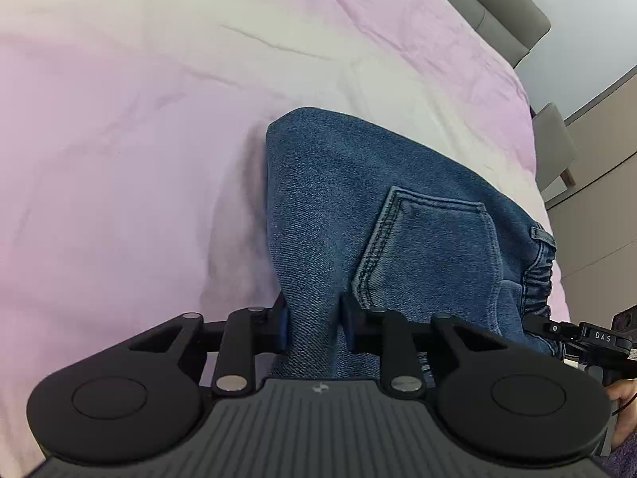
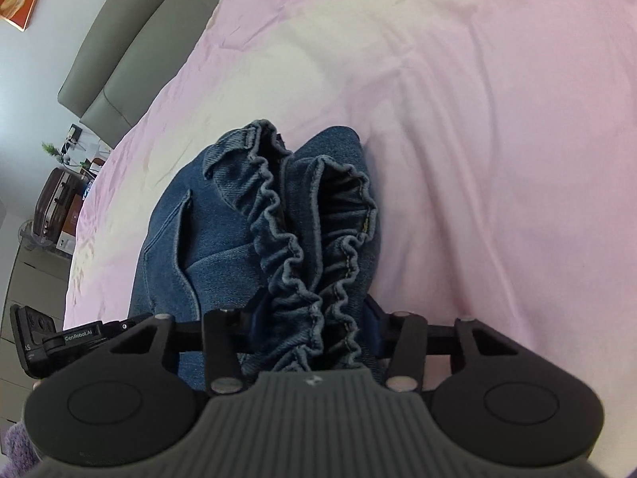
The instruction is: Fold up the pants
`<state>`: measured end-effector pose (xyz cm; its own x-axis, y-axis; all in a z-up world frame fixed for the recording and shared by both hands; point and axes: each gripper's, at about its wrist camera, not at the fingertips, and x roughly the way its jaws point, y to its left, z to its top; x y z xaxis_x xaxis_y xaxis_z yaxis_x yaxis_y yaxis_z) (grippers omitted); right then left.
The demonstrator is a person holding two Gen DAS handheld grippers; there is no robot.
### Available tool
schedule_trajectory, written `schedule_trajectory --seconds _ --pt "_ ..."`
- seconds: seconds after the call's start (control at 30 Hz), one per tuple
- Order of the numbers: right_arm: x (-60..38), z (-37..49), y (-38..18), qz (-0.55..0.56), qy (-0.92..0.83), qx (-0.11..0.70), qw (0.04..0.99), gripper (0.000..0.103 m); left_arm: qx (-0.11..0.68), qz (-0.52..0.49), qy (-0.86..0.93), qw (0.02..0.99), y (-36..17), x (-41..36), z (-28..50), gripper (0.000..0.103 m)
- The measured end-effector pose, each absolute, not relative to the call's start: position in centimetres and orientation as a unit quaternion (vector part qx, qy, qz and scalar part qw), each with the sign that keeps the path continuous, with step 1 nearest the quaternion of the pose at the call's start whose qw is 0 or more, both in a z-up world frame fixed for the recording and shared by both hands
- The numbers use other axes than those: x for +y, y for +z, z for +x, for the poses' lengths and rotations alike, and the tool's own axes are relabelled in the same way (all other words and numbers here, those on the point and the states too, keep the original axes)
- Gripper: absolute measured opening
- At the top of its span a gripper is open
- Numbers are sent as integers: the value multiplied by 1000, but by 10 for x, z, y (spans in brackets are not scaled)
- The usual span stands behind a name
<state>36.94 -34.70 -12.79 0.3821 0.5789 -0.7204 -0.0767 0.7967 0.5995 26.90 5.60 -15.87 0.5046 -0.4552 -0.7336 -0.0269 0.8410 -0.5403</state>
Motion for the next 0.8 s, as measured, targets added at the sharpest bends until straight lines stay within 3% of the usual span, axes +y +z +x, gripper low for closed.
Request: schedule_trajectory --seconds 0.2,0.37,0.6,0.8 --pt "-313 353 -69 208 231 492 813 37 465 -251 -124 840 -135 78 246 19" --pt "-258 341 -40 198 261 484 812 37 442 -250 -96 856 -107 141 207 19" --pt "-134 321 -44 225 314 477 790 37 437 -190 -32 878 -68 248 165 19" --pt "-38 302 -76 255 339 501 754 37 447 -158 5 881 -67 322 144 19"
